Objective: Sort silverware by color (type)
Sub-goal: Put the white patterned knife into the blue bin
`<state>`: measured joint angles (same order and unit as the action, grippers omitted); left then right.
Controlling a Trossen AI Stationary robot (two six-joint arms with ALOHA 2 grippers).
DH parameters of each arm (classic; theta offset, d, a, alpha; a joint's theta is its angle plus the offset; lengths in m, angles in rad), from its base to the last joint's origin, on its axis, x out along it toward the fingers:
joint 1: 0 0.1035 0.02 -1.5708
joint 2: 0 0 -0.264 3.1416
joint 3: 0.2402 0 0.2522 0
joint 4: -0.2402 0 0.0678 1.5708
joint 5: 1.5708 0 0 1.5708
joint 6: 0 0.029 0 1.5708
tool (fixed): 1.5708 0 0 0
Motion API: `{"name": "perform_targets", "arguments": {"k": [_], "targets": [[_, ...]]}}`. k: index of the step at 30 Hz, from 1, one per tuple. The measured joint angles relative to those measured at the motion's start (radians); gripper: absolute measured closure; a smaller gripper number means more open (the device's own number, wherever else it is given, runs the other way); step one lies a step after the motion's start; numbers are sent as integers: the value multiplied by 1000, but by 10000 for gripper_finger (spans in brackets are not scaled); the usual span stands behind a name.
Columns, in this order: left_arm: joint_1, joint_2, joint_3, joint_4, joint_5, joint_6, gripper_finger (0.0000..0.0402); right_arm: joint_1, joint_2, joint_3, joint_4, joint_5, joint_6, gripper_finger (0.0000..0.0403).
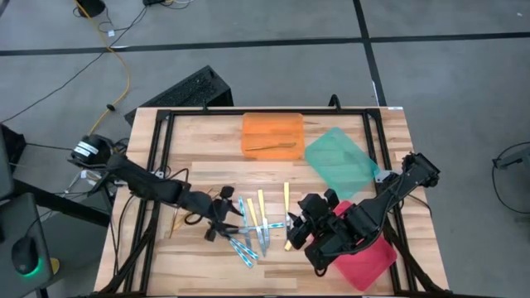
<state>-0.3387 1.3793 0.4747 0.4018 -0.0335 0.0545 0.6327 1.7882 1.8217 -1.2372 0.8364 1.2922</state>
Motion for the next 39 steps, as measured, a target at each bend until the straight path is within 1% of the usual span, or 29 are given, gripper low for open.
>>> {"name": "perform_targets", "arguments": {"k": [2,7,10,13,19,24,28,35,36,39], "targets": [[29,28,1,21,68,31,228,0,0,0,0,0,0,175],[87,103,21,4,182,110,228,0,0,0,-2,0,-7,175],[105,151,59,-3,221,180,228,-5,0,0,-2,-1,-7,175],[117,187,122,-67,246,237,228,-7,0,0,-1,-3,-8,175],[134,214,256,-328,261,362,228,-6,0,0,-8,-38,-16,175],[174,213,326,-482,261,427,228,-6,0,0,-13,-42,-28,175],[195,212,341,-533,261,475,228,-6,0,0,-10,-38,-61,175],[202,230,340,-659,253,533,228,-11,0,0,-8,-35,-69,175],[202,234,340,-662,252,537,228,-11,0,0,-9,-34,-70,175],[203,242,341,-639,203,536,228,-11,0,0,-10,-34,-70,175]]}}
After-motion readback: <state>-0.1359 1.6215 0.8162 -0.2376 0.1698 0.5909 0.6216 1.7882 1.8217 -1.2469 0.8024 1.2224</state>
